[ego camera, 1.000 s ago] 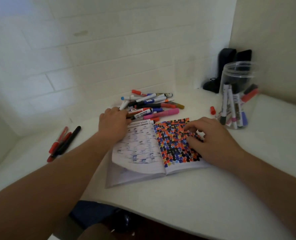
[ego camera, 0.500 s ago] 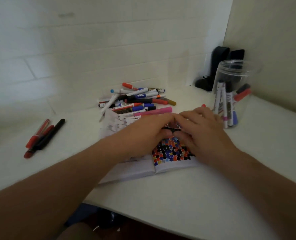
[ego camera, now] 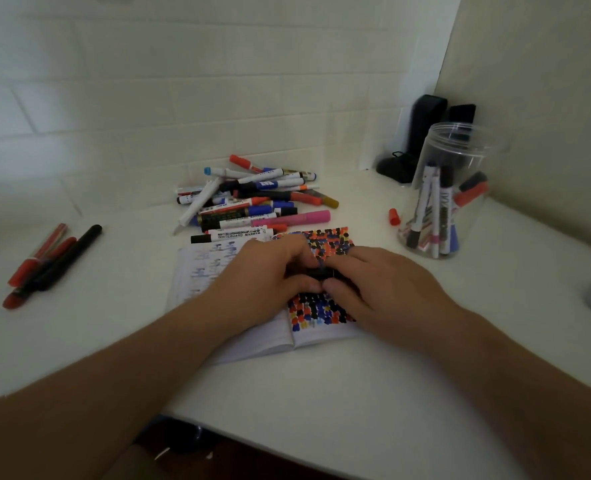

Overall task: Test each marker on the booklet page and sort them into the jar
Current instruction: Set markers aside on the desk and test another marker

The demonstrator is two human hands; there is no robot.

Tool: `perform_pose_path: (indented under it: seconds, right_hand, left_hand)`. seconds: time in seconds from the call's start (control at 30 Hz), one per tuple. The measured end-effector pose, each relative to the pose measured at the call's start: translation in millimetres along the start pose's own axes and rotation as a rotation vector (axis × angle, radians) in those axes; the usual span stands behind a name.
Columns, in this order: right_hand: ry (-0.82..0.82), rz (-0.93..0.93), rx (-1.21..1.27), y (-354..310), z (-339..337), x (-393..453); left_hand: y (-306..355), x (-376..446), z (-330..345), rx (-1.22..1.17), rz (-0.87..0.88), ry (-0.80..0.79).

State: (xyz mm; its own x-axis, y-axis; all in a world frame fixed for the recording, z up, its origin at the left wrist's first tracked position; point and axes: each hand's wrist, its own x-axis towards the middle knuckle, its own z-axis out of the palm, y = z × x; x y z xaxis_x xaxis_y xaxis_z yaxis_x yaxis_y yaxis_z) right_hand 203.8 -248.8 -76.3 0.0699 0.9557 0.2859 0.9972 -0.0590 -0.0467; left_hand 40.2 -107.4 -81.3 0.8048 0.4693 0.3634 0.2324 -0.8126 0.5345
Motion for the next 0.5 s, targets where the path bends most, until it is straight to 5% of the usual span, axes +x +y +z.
perform_pose_path:
  seconds: [0.2,0.5]
  right_hand:
    - [0.028,-0.069,0.008,4.3,5.7,-1.5]
    - [0.072,-0.058,-0.051,3.0,3.4,-3.0]
  left_hand:
    - [4.7,-3.8,3.5,0.184,0.298,0.041]
    - [-0.5,-7.0,4.5,0.279,0.429,0.053]
